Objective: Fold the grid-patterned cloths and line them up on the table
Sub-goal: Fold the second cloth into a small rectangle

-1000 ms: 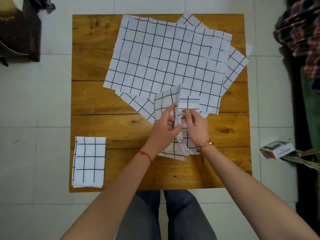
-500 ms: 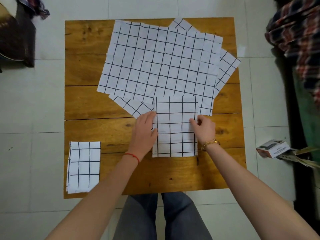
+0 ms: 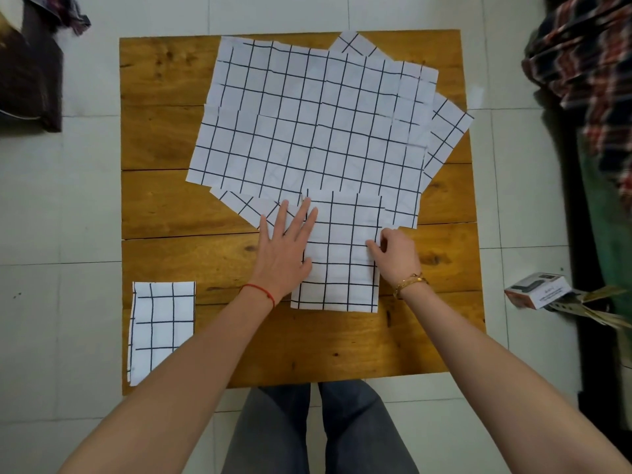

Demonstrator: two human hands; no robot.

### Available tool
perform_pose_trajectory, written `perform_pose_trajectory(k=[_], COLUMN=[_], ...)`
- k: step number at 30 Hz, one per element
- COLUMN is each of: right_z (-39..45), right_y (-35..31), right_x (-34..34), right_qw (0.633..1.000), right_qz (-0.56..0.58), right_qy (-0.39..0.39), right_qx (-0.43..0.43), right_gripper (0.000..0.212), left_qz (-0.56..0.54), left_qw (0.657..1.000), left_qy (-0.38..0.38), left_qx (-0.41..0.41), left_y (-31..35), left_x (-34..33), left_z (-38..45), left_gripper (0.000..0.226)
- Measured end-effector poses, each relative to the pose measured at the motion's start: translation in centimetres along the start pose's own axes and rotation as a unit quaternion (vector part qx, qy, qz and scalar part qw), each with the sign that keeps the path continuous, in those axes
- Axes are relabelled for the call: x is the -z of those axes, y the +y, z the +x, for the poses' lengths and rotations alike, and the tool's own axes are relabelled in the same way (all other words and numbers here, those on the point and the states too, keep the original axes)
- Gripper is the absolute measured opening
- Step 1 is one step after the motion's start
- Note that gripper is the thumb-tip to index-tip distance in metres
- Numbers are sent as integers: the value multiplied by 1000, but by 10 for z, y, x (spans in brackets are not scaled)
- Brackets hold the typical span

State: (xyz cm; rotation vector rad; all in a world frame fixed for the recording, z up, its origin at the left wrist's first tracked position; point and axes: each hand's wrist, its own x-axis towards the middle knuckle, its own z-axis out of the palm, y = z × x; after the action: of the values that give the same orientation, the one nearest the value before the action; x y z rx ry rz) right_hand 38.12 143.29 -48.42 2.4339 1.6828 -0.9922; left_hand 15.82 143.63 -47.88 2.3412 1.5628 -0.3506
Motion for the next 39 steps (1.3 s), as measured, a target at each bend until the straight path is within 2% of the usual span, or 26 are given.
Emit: perform_pose_trajectory(k=[4, 9, 11, 13, 16, 18, 22, 24, 26, 32, 37, 39], right_z=[4, 9, 8, 8, 11, 15, 21, 21, 22, 23, 19, 17], right_y=[1, 4, 2, -2, -16, -31, -61, -69, -71, -42, 4, 10], right_x=[0, 3, 6, 9, 9, 6, -10, -18, -24, -15, 5, 9], right_qw=[1000, 1000, 1000, 996, 968, 953, 925, 920, 922, 930, 954, 954], right_qz=[2, -15, -16, -34, -98, -133, -227, -261, -274, -286, -256, -257], right_qy=[-3, -19, 1, 79, 181, 170, 53, 4, -12, 7, 42, 51], right_qx=[-2, -13, -16, 32, 146, 215, 301, 292, 274, 230, 148, 147], right_gripper=[29, 30, 30, 36, 38, 42, 55, 58, 59, 59, 56, 56], left_qz=[44, 13, 10, -2, -7, 1, 14, 17, 13, 10, 5, 5], left_qw=[998, 997, 997, 998, 999, 999, 999, 998, 998, 998, 998, 998], left_qy=[-47, -79, -72, -58, -40, -35, -46, -56, -61, -60, -64, -65], left_qx=[-5, 6, 3, 2, -1, -3, -2, 5, 11, 10, 4, 4], left_y=[-5, -10, -11, -12, -14, -15, -13, -12, -11, -14, -15, -16], left_x=[-6, -7, -6, -4, 0, 2, 2, 1, 1, -3, -5, -5], left_z=[7, 10, 10, 12, 18, 24, 32, 33, 34, 34, 35, 35], left_gripper=[86, 83, 82, 82, 82, 84, 86, 86, 87, 92, 91, 91])
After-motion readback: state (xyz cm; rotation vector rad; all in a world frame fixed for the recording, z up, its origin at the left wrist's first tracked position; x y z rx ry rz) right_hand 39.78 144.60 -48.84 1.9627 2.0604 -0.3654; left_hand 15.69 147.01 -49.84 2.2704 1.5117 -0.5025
